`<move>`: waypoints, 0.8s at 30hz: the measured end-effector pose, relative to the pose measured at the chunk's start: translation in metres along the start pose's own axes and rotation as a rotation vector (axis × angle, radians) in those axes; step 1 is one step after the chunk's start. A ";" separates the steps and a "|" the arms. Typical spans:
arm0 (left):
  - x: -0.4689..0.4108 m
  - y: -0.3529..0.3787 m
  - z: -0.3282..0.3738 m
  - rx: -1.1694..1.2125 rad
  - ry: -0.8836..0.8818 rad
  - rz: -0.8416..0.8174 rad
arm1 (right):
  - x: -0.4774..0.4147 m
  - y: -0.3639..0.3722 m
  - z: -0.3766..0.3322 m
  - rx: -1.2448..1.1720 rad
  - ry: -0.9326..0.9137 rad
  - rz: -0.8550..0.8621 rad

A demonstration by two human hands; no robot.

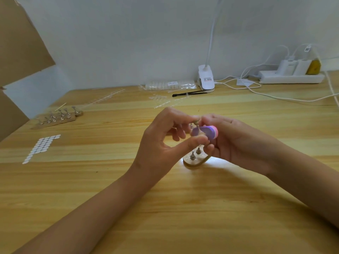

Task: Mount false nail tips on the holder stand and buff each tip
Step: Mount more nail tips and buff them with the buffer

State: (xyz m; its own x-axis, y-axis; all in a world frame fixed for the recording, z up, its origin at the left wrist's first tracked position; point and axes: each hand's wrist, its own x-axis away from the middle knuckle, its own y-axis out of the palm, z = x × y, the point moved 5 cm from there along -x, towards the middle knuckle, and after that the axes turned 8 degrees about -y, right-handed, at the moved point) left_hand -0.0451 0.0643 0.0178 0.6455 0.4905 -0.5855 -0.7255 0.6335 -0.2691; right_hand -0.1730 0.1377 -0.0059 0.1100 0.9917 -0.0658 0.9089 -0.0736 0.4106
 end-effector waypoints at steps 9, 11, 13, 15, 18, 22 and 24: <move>-0.002 -0.008 -0.006 0.051 -0.052 0.057 | 0.005 0.008 -0.005 -0.128 0.036 -0.089; -0.002 -0.007 -0.006 0.042 -0.048 0.048 | 0.004 0.008 -0.006 -0.125 0.021 -0.081; -0.001 -0.006 -0.006 0.026 -0.033 0.029 | 0.003 0.009 -0.006 -0.196 0.011 -0.073; 0.000 -0.004 -0.005 0.007 -0.015 0.012 | 0.002 0.010 -0.005 -0.140 0.000 -0.081; 0.000 -0.002 -0.004 0.004 -0.012 0.010 | 0.002 0.009 -0.003 -0.054 0.007 -0.066; -0.001 -0.003 -0.004 0.021 -0.027 0.021 | 0.001 0.007 -0.001 -0.121 0.010 -0.078; 0.000 -0.002 -0.004 0.014 -0.020 0.012 | 0.000 0.006 0.002 -0.072 0.022 -0.075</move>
State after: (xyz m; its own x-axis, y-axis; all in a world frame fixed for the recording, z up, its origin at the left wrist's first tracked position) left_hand -0.0448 0.0608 0.0156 0.6414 0.5103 -0.5728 -0.7300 0.6355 -0.2514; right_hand -0.1663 0.1375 -0.0052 0.0327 0.9963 -0.0794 0.8827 0.0085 0.4699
